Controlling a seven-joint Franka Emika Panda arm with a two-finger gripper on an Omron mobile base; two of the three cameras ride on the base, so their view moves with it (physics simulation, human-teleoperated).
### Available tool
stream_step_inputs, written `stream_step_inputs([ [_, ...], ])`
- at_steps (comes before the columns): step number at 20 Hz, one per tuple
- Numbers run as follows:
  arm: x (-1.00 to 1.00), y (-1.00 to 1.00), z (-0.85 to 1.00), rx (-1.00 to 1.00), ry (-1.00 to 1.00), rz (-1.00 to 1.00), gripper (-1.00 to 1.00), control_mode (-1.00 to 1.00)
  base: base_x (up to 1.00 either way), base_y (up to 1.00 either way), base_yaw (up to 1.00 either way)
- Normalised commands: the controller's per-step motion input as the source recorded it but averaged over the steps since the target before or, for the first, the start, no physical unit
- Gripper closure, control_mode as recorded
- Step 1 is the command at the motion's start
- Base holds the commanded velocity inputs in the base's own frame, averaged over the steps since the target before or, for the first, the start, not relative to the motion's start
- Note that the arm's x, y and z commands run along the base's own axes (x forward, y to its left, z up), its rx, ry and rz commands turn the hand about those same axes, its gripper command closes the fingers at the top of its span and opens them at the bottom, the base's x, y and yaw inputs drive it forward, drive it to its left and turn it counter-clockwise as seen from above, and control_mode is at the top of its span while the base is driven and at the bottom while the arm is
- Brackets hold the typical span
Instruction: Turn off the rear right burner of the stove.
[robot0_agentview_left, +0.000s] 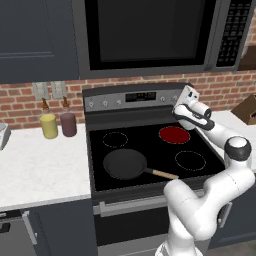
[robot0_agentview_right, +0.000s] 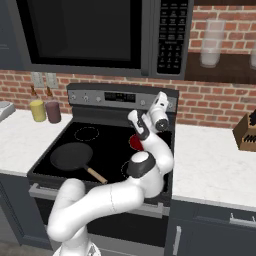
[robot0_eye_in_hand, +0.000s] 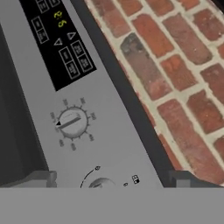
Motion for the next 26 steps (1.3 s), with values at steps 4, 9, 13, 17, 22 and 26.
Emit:
stream_step_inputs([
  [4,0.26,-0.09,-0.14,0.0,0.0,0.0,-1.0,-1.0,0.0,0.0,0.0],
  [9,0.14,-0.08,-0.19,-0.03,0.0,0.0,-1.0,-1.0,0.0,0.0,0.0],
  [13,0.09,-0.19,-0.08,-0.01,0.0,0.0,-1.0,-1.0,0.0,0.0,0.0],
  [17,0.15,-0.04,0.0,0.0,0.0,0.0,-1.0,-1.0,0.0,0.0,0.0],
  [22,0.18,0.0,0.0,0.0,0.0,0.0,-1.0,-1.0,0.0,0.0,0.0],
  [26,0.19,0.0,-0.01,0.0,0.0,0.0,-1.0,-1.0,0.0,0.0,0.0],
])
